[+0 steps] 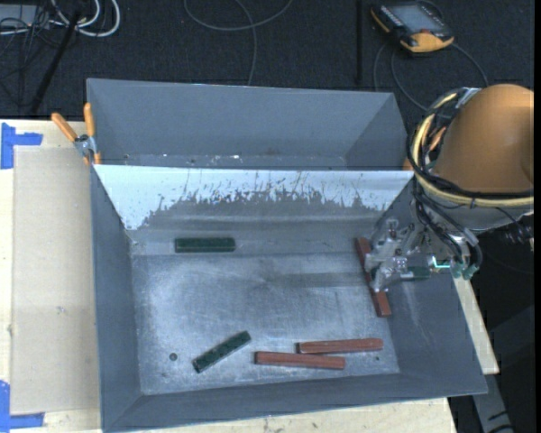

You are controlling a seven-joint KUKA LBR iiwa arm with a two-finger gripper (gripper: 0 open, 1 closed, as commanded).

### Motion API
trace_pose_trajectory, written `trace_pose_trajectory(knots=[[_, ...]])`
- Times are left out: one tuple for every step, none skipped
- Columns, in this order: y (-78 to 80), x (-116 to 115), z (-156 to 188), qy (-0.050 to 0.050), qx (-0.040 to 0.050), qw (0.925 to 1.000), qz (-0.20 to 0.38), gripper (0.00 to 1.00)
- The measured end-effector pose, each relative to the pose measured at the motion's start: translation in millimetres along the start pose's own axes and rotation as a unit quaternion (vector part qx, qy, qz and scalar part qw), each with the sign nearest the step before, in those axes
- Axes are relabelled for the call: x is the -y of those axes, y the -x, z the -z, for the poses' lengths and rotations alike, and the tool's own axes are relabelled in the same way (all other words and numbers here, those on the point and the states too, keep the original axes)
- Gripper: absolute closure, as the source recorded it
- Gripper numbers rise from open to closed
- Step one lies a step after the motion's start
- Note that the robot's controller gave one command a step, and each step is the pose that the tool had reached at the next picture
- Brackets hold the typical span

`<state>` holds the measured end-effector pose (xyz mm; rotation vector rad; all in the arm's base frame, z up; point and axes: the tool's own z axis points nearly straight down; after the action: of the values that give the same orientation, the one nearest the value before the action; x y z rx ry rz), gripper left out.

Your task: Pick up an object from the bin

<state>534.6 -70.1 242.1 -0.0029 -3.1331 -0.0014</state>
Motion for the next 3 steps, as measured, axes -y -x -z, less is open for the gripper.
trace_pose_trajectory(knots=[[1.4, 0, 3, 0.0, 0.0036, 1.0, 0.001, 0.0], [-22.8, 8, -39, -0.001, 0.0063, 0.9995, 0.031, 0.0], [-28.2, 13, -106, 0.0, 0.0054, 0.9998, 0.019, 0.0]])
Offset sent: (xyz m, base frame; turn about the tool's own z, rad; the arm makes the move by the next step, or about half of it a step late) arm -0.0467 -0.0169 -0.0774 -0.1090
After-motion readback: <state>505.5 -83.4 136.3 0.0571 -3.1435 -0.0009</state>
